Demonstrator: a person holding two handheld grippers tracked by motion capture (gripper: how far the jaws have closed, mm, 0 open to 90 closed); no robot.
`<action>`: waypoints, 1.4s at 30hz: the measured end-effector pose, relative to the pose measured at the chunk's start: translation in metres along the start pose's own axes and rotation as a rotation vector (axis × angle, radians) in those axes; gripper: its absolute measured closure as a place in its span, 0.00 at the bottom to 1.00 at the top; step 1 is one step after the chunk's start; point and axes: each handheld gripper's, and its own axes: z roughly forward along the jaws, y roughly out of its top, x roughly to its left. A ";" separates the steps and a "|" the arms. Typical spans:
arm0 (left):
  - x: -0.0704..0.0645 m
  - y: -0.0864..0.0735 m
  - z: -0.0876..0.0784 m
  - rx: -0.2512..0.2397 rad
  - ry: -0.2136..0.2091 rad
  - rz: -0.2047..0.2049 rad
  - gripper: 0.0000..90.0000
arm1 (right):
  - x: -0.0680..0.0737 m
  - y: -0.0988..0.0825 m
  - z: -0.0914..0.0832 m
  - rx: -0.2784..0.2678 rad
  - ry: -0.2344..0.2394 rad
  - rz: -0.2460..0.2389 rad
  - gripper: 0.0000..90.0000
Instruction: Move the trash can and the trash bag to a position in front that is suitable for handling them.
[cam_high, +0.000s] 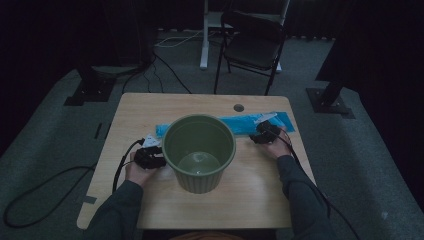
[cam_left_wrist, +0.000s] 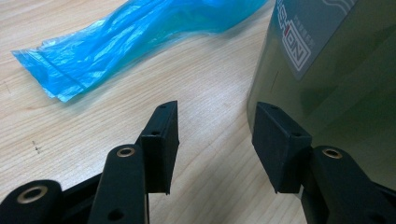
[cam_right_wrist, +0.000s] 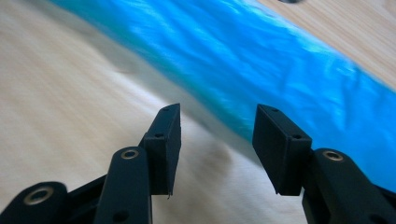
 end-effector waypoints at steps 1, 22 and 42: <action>0.000 0.000 0.000 0.001 0.000 -0.002 0.57 | -0.003 0.000 0.002 0.010 -0.009 0.000 0.57; -0.003 0.001 -0.002 -0.004 -0.021 0.001 0.57 | -0.006 -0.013 -0.012 0.085 0.076 -0.039 1.00; -0.003 0.001 0.001 0.004 -0.036 0.001 0.56 | -0.027 0.005 0.017 0.127 0.037 0.043 0.74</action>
